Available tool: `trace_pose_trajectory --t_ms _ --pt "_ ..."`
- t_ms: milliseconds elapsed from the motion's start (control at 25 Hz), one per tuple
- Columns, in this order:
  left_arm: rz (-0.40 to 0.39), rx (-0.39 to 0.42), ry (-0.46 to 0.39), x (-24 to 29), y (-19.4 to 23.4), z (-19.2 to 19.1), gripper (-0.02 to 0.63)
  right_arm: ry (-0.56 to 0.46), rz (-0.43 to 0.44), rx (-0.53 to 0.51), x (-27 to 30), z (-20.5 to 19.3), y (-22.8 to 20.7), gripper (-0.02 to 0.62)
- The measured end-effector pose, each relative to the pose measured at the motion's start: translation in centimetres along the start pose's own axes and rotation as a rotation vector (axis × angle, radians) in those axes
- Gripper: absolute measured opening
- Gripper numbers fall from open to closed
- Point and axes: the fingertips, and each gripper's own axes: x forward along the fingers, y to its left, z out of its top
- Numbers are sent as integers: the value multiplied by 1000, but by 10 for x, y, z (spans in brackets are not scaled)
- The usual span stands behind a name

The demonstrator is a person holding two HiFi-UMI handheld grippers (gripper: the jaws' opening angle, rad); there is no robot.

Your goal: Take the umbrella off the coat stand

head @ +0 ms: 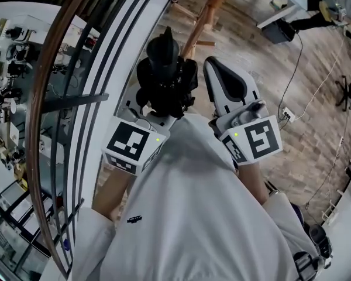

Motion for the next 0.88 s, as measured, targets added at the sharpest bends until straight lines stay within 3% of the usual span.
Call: trace_pose_trajectory --t_ms 240,600,880 --pt "6 -34 1 15 1 12 273 26 12 32 2 -2 -13 35" --pt "9 -50 12 4 0 -20 273 33 16 19 -6 -22 2 35" --pt "-8 -43 28 15 5 -2 273 20 13 40 5 -8 -13 35"
